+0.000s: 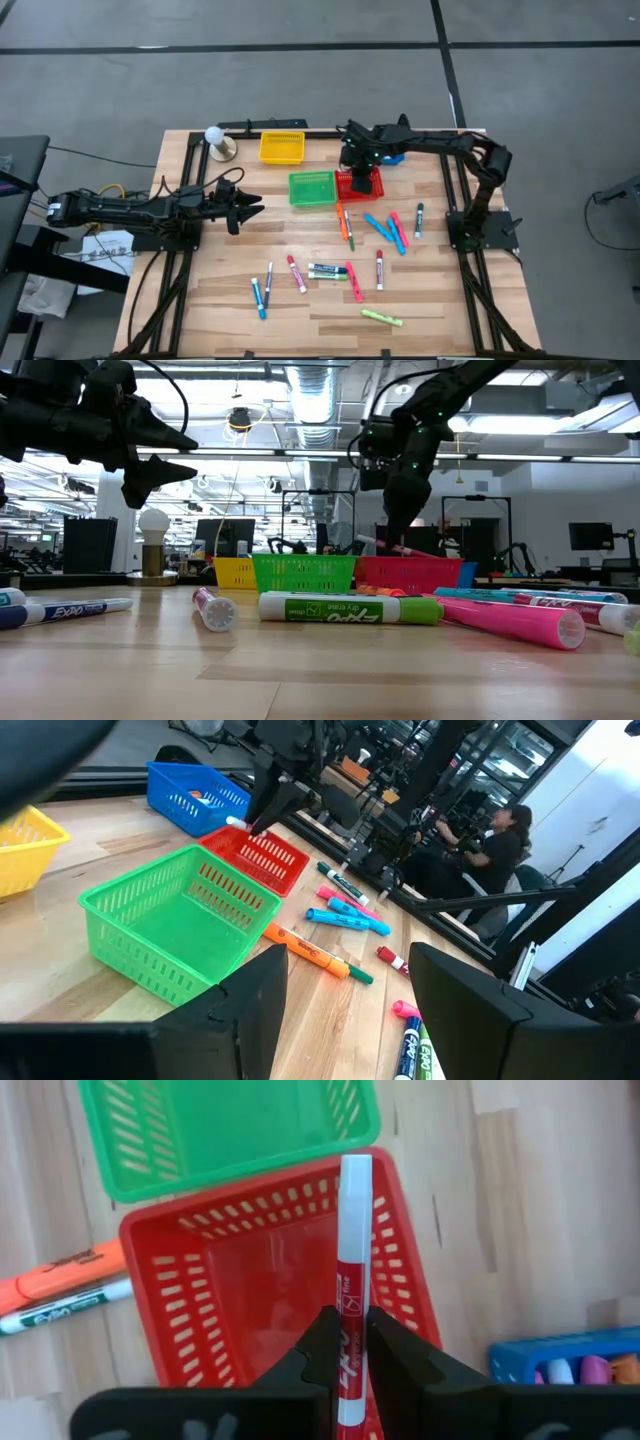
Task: Pick & Place Markers
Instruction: Put the small red marker pen into the red bin, then put the small green marker pen into the red bin
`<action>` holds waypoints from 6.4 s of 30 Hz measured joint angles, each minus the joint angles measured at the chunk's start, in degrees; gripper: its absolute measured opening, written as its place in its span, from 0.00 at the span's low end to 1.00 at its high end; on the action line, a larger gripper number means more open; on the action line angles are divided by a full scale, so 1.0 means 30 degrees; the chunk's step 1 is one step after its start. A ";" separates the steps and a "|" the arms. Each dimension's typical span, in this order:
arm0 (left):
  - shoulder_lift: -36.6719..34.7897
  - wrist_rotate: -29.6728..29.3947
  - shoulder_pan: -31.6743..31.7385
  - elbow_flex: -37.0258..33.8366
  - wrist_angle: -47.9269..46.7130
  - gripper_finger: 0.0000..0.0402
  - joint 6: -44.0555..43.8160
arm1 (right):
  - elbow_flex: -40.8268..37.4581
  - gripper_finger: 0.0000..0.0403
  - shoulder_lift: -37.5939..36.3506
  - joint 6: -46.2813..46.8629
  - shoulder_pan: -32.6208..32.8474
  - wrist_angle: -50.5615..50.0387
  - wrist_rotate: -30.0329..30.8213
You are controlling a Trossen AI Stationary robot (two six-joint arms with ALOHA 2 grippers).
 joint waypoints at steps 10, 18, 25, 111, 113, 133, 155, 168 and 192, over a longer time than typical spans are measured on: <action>-0.0006 0.0000 0.0005 0.0000 0.0000 0.52 0.0058 | 0.0009 0.08 0.0016 -0.0021 0.0344 -0.0551 0.0010; 0.0000 0.0000 0.0000 0.0000 0.0000 0.52 0.0058 | -0.0020 0.08 0.0016 0.0260 0.0353 -0.0299 -0.0016; -0.0007 0.0000 0.0005 0.0000 0.0000 0.52 0.0058 | -0.0027 0.08 0.0016 0.0482 0.0420 -0.0271 -0.0012; 0.0000 0.0006 -0.0002 0.0000 0.0437 0.52 0.0057 | 0.4740 0.29 -0.3731 1.4004 1.1041 -0.7423 0.0727; 0.0000 0.0000 -0.0002 0.0000 0.0444 0.52 0.0058 | 0.4157 0.29 -0.3335 1.5034 1.0652 -0.7441 0.0998; 0.0000 0.0000 0.0005 0.0000 0.0488 0.52 0.0055 | 0.0643 0.29 0.2844 1.8340 0.8775 -0.3137 0.0786; 0.0000 0.0002 0.0005 0.0000 0.0488 0.52 0.0058 | 0.0665 0.29 0.3470 2.3621 0.8745 -0.1880 0.3064; 0.0000 0.0000 -0.0002 0.0000 0.0560 0.52 0.0051 | 0.0730 0.29 0.4347 2.4655 0.9396 -0.1613 0.3076; 0.0000 0.0007 0.0005 0.0000 0.0721 0.52 0.0053 | 0.1071 0.04 0.4369 2.4352 0.9686 -0.1927 0.2912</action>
